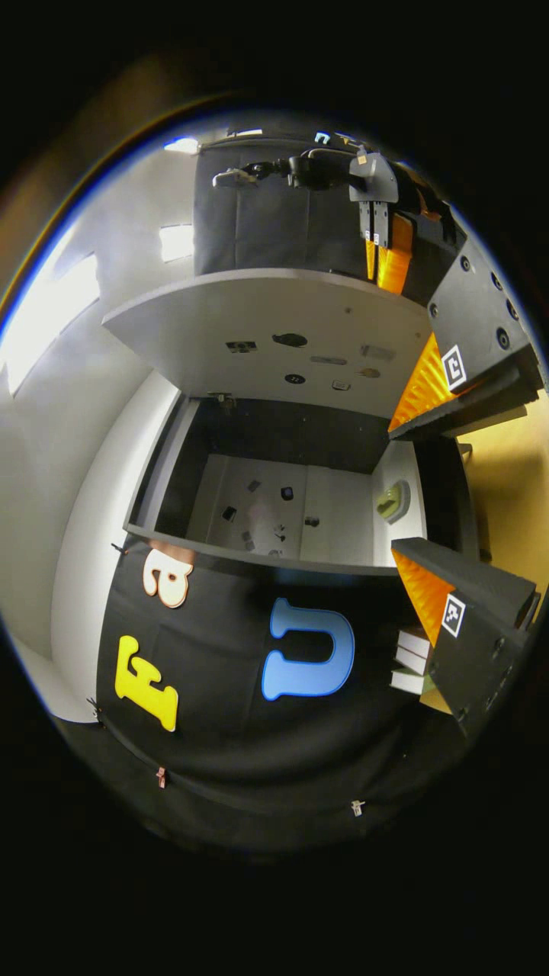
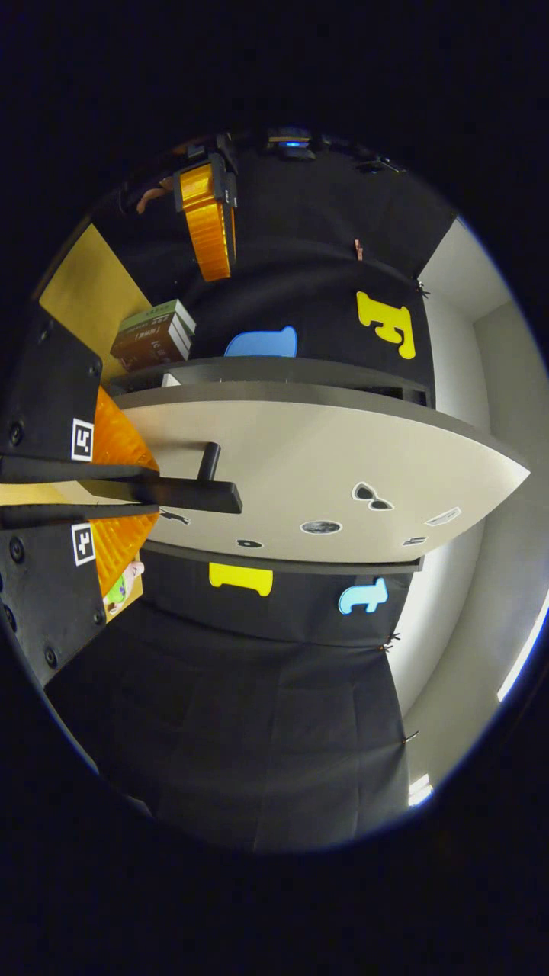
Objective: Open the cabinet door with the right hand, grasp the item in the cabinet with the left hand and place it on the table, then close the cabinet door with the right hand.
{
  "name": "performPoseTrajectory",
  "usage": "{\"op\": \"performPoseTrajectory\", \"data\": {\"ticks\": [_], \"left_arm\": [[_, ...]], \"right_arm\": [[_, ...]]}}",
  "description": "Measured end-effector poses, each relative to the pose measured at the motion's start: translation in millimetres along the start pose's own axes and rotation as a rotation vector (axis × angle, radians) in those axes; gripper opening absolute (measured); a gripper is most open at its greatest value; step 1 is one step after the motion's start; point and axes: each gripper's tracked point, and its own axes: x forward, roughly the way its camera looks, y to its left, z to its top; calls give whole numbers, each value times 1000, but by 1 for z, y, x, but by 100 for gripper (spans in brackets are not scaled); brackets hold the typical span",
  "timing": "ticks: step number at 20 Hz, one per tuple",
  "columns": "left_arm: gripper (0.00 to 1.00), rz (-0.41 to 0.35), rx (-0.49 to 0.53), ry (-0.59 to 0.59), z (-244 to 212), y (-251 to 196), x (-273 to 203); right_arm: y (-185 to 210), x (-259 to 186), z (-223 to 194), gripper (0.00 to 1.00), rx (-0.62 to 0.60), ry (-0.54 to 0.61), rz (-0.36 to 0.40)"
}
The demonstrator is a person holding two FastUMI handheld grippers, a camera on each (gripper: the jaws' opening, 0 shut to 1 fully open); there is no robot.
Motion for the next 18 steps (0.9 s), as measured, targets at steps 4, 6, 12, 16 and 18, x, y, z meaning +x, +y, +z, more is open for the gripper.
{"op": "performPoseTrajectory", "data": {"ticks": [4, 6, 12, 16, 18], "left_arm": [[82, 20, -14, -14, -4, -27, 32], [82, 38, -17, -19, -7, -36, 50], [82, 117, -15, 18, -23, -49, 102], [82, 169, -4, 62, -34, -48, 132], [82, 184, -10, 92, -42, -46, 148]], "right_arm": [[-35, -9, -1, 14, 40, 19, 9], [-55, -12, -2, 14, 66, 18, 40], [-85, -9, -3, 14, 99, 9, 162], [-111, -7, -5, 14, 101, 0, 190], [-124, -5, -7, 14, 119, -2, 194]]}}
